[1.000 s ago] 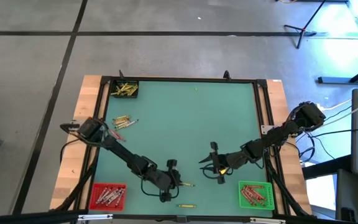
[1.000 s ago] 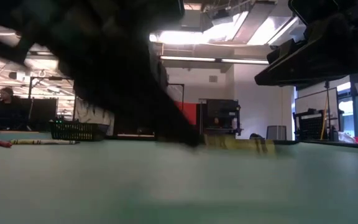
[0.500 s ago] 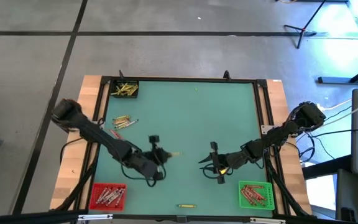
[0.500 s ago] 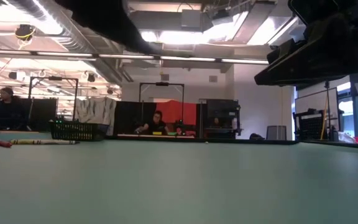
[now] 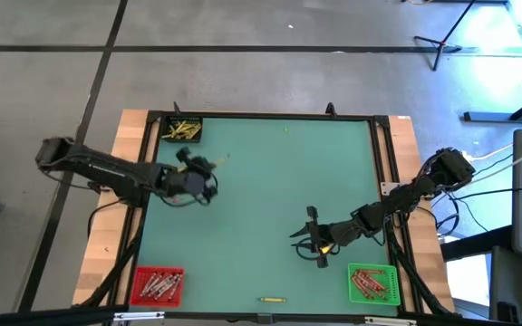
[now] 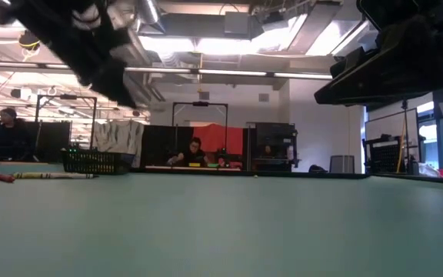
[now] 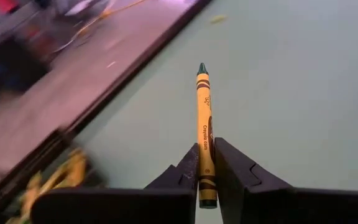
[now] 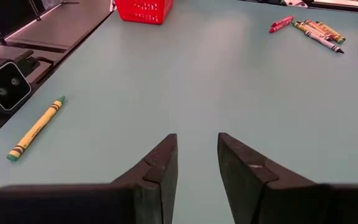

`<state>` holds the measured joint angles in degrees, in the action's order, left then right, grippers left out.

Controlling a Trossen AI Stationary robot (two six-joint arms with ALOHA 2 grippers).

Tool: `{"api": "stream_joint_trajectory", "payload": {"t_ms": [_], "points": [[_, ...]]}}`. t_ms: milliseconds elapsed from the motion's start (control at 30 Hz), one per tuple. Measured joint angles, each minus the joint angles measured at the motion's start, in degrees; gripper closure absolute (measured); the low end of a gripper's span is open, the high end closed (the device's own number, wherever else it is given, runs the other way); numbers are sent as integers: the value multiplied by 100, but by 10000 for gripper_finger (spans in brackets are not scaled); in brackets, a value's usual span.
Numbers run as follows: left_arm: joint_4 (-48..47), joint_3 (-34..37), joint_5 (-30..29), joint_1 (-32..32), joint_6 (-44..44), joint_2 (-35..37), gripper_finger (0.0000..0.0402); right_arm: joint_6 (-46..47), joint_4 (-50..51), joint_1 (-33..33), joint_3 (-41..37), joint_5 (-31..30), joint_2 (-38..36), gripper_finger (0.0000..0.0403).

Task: Sort crayons
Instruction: Put the green crayon into the black bin

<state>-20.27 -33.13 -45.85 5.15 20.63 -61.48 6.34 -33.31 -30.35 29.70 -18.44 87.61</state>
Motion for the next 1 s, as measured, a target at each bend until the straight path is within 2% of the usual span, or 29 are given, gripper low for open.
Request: {"api": "stream_joint_trajectory", "payload": {"t_ms": [133,467,600,833,1000], "points": [[6,395,-6,-915,-33,257,380,-8,10,-2,0,-12,2,292],[315,872,6,-2910,-346,267,380,-32,21,0,2,-87,2,292],[413,872,96,-3454,-508,267,380,-33,24,0,0,-200,2,292],[755,872,715,-4283,-775,267,379,-43,25,0,0,-201,2,292],[772,872,788,-4602,-1029,267,354,-45,21,0,0,-200,2,292]]}}
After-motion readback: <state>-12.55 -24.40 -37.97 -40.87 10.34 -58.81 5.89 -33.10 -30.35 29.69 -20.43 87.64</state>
